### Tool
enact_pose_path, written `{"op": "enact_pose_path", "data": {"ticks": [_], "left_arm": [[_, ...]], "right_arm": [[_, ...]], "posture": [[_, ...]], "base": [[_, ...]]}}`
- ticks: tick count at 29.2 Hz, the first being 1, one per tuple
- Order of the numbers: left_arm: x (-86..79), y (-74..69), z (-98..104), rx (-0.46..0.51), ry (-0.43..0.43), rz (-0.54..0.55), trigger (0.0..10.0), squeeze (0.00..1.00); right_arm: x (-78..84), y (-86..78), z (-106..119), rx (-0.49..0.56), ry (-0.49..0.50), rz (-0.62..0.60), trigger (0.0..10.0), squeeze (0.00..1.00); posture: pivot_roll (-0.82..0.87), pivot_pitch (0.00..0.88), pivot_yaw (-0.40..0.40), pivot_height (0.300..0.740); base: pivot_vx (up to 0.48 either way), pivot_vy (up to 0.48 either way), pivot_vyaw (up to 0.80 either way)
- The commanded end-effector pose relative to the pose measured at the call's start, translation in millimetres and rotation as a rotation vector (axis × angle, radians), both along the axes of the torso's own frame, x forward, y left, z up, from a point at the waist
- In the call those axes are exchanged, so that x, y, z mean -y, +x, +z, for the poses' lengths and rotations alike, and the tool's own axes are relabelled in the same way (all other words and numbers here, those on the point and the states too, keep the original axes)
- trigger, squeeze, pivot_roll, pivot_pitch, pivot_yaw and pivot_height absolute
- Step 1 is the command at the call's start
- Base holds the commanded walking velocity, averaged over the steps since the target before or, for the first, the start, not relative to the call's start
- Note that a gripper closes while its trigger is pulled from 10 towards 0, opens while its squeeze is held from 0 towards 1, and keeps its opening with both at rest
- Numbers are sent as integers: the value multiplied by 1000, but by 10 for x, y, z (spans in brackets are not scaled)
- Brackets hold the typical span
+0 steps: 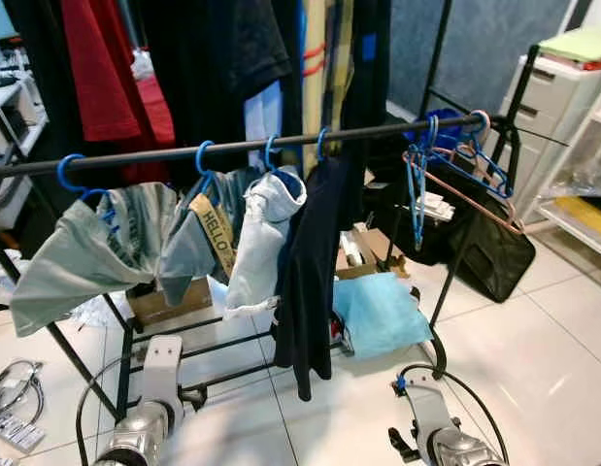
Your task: Hang hanger
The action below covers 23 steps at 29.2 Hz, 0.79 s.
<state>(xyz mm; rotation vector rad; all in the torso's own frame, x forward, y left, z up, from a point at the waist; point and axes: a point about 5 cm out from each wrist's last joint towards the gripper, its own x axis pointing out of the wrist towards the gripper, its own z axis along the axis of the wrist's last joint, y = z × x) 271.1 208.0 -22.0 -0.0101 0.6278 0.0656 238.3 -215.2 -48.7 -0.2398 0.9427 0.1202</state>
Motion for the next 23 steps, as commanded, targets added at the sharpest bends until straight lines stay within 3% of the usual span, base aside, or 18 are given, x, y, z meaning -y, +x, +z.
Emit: {"op": "enact_pose_path", "data": {"ticks": [1,4,6,7,10,11,12,13,14,16,18,23], "left_arm": [[-79,-37,-13,-3,1,30,10000,0],[-73,21,41,36,7,45,10000,0],[-158,207,272,183,35,100,10000,0],[-158,207,272,183,35,100,10000,0],[-294,406,610,375,46,121,10000,0],[-294,406,610,375,46,121,10000,0],[-318,485,769,460,27,88,10000,0],[-318,485,769,460,27,88,10000,0],[-327,559,959,561,-1,25,10000,0],[-327,559,959,561,-1,25,10000,0],[-262,629,1254,703,-24,-148,10000,0],[-174,696,1473,795,-22,-220,10000,0]], "right_arm": [[-45,46,22,15,11,6,10000,0],[-44,47,24,17,11,5,10000,0],[-40,48,26,20,10,4,10000,0],[-40,48,26,20,10,4,10000,0],[-31,51,29,19,5,9,10000,0],[-31,51,29,19,5,9,10000,0],[-30,51,30,19,5,11,10000,0],[-30,51,30,19,5,11,10000,0],[-28,52,31,18,5,14,10000,0],[-28,52,31,18,5,14,10000,0],[-21,54,34,15,2,21,10000,0],[-11,51,35,9,5,25,10000,0]], "posture": [[-38,0,13,740],[-49,0,12,740],[-51,0,10,740],[-51,0,10,740],[-46,0,1,740],[-46,0,1,740],[-46,0,1,740],[-46,0,1,740],[-42,0,-3,740],[-42,0,-3,740],[-41,0,-9,740],[-47,0,-11,740]], "base": [[0,0,0],[0,0,0],[0,0,0],[0,0,0],[0,0,0],[0,0,0],[0,0,0],[0,0,0],[0,0,0],[0,0,0],[0,0,0],[0,0,-263]]}}
